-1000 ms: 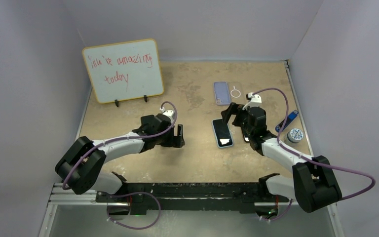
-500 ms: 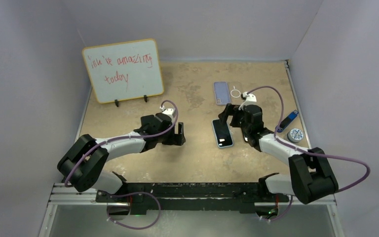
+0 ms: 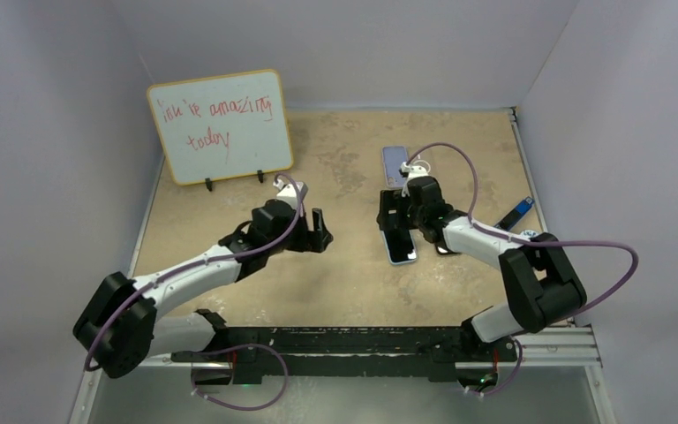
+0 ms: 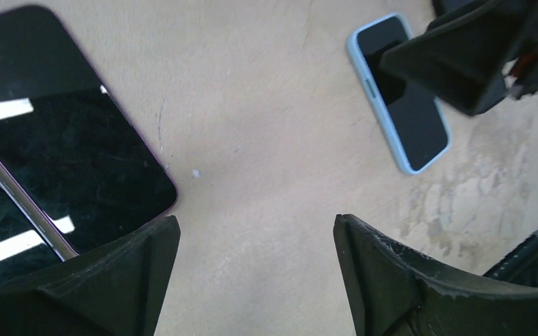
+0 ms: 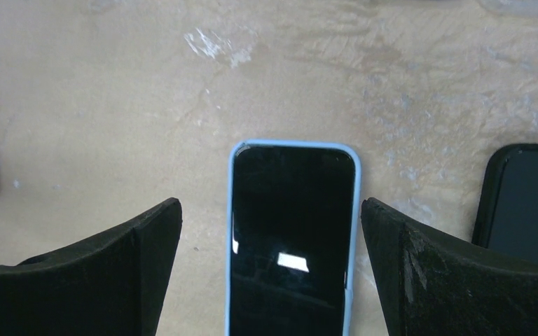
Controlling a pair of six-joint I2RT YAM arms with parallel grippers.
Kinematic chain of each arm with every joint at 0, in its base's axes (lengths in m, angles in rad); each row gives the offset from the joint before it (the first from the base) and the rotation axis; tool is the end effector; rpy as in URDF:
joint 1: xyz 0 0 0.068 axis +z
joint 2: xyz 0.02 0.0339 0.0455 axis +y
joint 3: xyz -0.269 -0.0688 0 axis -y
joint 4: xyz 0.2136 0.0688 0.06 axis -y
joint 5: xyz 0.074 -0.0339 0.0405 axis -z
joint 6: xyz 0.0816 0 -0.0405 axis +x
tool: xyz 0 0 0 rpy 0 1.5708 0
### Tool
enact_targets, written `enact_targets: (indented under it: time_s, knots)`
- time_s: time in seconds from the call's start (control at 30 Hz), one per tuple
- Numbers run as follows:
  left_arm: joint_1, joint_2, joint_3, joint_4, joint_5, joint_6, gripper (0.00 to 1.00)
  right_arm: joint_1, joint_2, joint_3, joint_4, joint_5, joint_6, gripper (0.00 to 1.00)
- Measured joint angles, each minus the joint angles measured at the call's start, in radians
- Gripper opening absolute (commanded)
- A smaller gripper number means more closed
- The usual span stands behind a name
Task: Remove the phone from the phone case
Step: Pick up the phone at the center of the board.
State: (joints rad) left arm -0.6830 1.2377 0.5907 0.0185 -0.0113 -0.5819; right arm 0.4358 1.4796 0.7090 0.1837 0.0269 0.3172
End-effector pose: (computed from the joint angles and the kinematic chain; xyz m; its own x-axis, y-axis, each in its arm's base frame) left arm 0.2058 -0.1662 0.1954 -0.7239 -0.1195 -0.6794 0.2706 0.8567 -0.4390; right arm 0.2911 0.1331 0.1895 -0.6023 0.0635 -0.7958 -0.2251 0.9429 0.2456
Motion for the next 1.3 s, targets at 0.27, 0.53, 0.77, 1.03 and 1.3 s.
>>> enact_targets:
  time_s: [0.27,0.53,0.77,1.03,1.3]
  knots:
    - [0.0,-0.192,-0.034,0.0,-0.043,0.007,0.88,0.02,0.014,0.069,-0.204,0.041,-0.034,0.99]
    - [0.0,-0.273,-0.072,-0.027,-0.108,0.026,0.89,0.029,0.035,0.134,-0.372,0.112,-0.054,0.99]
    - [0.0,-0.346,-0.117,-0.038,-0.153,0.026,0.89,0.033,0.082,0.165,-0.448,0.11,-0.068,0.99]
    - [0.0,-0.351,-0.129,-0.043,-0.169,0.026,0.89,0.055,0.097,0.193,-0.5,0.119,-0.072,0.99]
    - [0.0,-0.351,-0.129,-0.043,-0.18,0.026,0.91,0.055,0.055,0.201,-0.531,0.086,-0.074,0.99]
